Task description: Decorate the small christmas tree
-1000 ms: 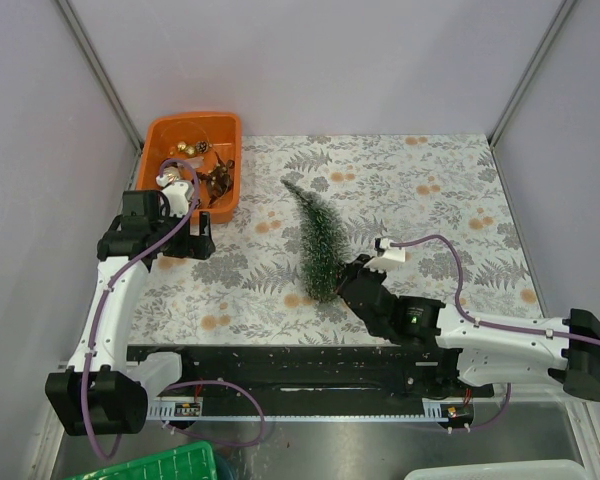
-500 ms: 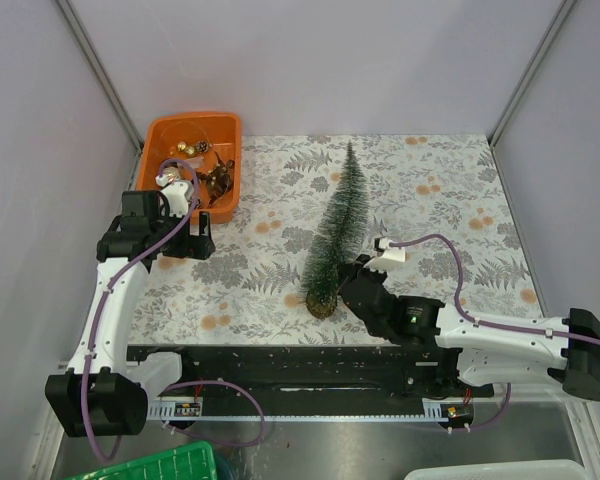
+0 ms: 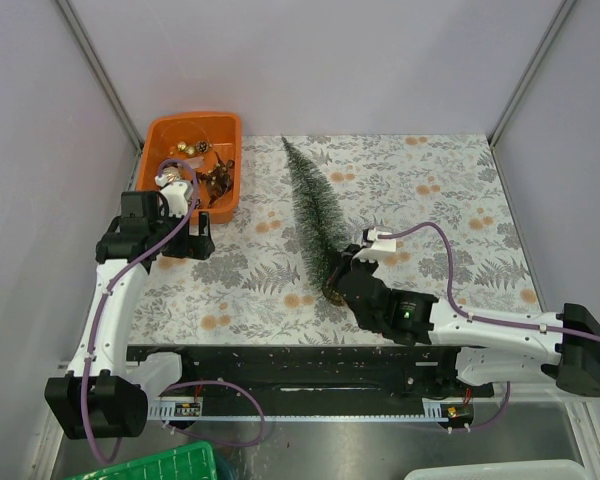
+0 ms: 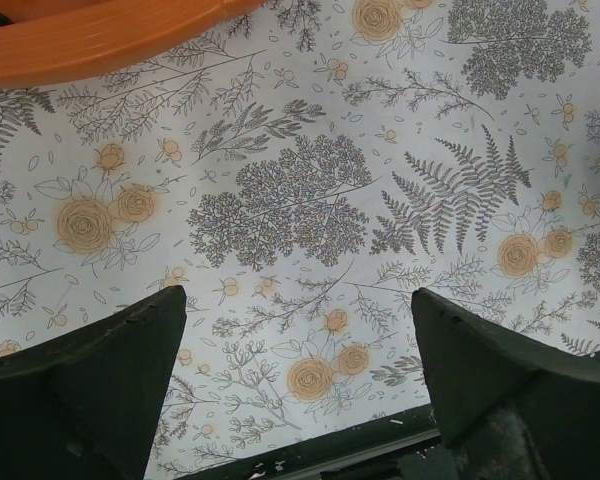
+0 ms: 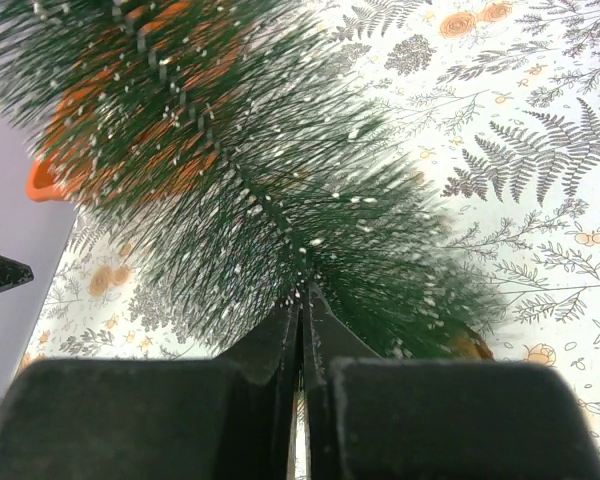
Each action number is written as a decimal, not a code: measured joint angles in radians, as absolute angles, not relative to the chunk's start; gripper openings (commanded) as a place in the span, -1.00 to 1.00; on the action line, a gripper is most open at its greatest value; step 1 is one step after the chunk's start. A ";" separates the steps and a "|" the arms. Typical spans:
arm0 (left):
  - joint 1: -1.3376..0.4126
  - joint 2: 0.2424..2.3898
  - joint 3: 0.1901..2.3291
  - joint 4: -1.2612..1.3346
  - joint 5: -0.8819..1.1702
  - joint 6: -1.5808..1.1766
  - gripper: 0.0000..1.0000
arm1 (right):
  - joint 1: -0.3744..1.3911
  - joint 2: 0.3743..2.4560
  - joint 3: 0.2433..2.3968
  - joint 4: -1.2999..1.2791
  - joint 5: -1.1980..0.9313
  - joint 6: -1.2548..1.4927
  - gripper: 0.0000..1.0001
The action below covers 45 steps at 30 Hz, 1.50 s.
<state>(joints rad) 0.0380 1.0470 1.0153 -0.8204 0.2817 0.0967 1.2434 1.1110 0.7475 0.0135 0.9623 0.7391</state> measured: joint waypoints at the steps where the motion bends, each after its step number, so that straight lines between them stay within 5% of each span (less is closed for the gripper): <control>1: 0.038 1.045 1.015 -0.820 0.282 0.097 0.98 | 1.243 1.111 0.748 0.016 0.965 0.738 -1.00; 16: 0.038 1.040 1.015 -0.821 0.282 0.097 0.98 | 1.244 1.192 0.632 0.273 1.029 0.673 -1.00; 29: 0.038 1.027 1.015 -0.822 0.281 0.104 0.98 | 1.250 1.115 0.599 0.101 1.038 0.893 -1.00; 39: 0.038 1.028 1.015 -0.822 0.281 0.104 0.98 | 1.364 1.105 0.598 -0.135 1.036 1.071 -0.31; 45: 0.038 1.028 1.015 -0.823 0.281 0.104 0.98 | 1.444 1.139 0.611 -0.283 1.041 1.169 -0.20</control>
<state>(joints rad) 0.0380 1.0275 1.0149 -0.8227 0.2813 0.1043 1.4437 1.1385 0.6109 -0.2829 1.0409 1.1687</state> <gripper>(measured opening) 0.988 0.392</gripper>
